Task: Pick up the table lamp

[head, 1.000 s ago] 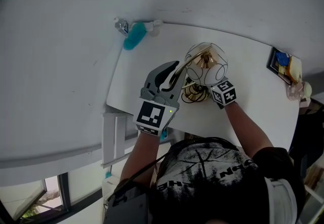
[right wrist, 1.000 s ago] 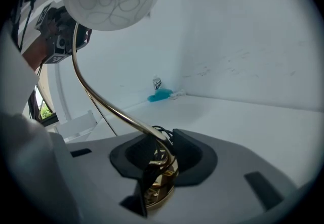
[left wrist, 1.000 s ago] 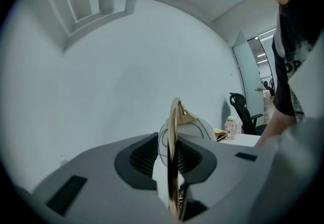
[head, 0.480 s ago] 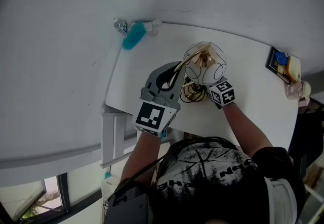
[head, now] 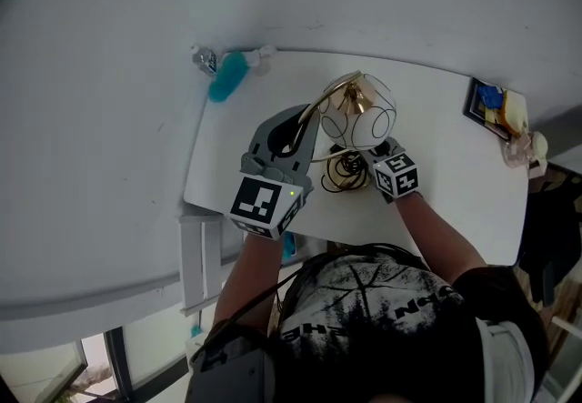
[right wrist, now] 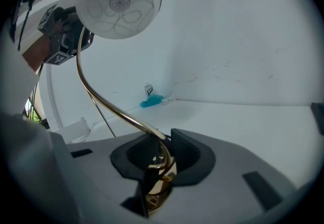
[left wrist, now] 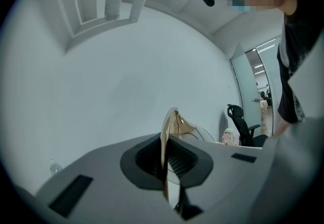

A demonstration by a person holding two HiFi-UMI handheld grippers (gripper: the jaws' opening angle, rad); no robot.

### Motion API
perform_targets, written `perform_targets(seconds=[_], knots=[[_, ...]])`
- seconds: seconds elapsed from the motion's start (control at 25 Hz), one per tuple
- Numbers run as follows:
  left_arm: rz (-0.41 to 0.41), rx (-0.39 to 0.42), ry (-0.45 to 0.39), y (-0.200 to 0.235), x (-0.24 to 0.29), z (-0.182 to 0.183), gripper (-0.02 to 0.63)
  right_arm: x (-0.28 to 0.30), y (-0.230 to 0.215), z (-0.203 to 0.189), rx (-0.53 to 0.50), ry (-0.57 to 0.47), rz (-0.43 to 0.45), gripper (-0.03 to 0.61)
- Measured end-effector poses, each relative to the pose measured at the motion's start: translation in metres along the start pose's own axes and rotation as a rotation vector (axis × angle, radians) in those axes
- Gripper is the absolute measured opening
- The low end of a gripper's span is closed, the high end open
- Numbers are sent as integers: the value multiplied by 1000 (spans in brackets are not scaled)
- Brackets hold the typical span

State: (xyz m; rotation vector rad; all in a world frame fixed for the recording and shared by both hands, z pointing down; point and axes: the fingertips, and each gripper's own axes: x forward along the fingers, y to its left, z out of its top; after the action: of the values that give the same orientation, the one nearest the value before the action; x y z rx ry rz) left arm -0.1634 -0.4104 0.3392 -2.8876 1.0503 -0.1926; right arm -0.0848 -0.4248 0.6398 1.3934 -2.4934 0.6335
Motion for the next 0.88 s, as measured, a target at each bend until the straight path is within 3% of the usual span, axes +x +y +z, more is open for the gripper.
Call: perform_targets(seconds=[0.52,0.88], knots=[[-181,-2,-182,-22,25,68,18,-105,-40,62,0,-152,-192,89],[-312,7,-228,-86,53,102,18,-183,-66,62,30,-222,-297,86]])
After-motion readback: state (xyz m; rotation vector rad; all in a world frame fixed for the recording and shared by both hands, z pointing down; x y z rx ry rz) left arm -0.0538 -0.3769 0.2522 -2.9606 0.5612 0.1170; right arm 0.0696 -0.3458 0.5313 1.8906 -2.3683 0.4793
